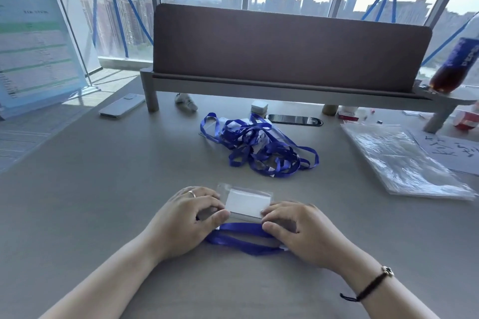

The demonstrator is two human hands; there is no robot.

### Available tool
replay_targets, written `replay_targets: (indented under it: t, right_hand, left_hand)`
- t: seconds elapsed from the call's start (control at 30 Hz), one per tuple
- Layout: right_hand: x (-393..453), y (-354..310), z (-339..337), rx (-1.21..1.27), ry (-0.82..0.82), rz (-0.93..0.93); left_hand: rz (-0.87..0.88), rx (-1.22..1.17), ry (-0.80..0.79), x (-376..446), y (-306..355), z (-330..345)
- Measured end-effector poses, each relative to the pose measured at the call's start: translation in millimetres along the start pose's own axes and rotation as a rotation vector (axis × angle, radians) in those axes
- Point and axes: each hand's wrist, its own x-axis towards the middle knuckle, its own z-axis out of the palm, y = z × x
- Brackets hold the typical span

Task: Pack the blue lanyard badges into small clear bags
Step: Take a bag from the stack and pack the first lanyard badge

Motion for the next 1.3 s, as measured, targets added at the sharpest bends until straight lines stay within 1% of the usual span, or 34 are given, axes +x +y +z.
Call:
replay_targets:
  t: [0.07, 0.17, 0.27, 0.4, 0.5, 0.57, 0.63, 0.77, 0.83, 0.93, 1.0, 1.07, 1.2, 1.3]
  right_hand:
    - [-7, 1, 1, 0.025, 0.024, 0.007]
    - [-15, 0, 1, 0.069, 0.053, 0.017]
    - [-22, 6, -7, 0.145, 0.116, 0.052]
    - [-35, 22, -26, 0.211, 0.258, 0.159]
    - [-46, 40, -44, 0.201, 0.367, 0.261]
    - [-54, 56, -56, 0.175, 0.443, 0.322]
    - [-61, 80, -70, 0.097, 0.517, 0.393]
    - [-71, 141, -90, -0.067, 0.62, 0.61]
    - [-72, 166, -94, -0.123, 0.656, 0.675]
    - [-63, 186, -101, -0.181, 0.706, 0.702]
    - [-55, 191, -106, -0.225, 0.7, 0.706]
    - [-48, 195, -111, -0.239, 0.664, 0.734]
    - [-41, 200, -116, -0.289, 0.605, 0.756]
    - [-41, 202, -115, -0.346, 0.584, 0.75]
  left_hand:
    - [0.006, 0.021, 0.02, -1, 8, 2]
    - [0.046, 0.14, 0.076, 4, 23, 4]
    - [0.086, 0.17, 0.095, 18, 50, 10]
    - [0.183, 0.116, 0.045, 49, 98, 28]
    - [0.195, 0.057, -0.014, 76, 131, 52]
    - [0.19, 0.027, -0.063, 91, 150, 72]
    - [0.197, 0.019, -0.121, 106, 167, 92]
    - [0.17, -0.048, -0.203, 133, 189, 134]
    - [0.113, -0.121, -0.206, 146, 196, 149]
    - [0.048, -0.13, -0.167, 167, 204, 165]
    - [0.009, -0.148, -0.162, 181, 209, 170]
    - [0.005, -0.12, -0.193, 191, 216, 175]
    - [0.128, 0.117, -0.304, 208, 227, 191]
    - [0.17, 0.168, -0.321, 219, 234, 202]
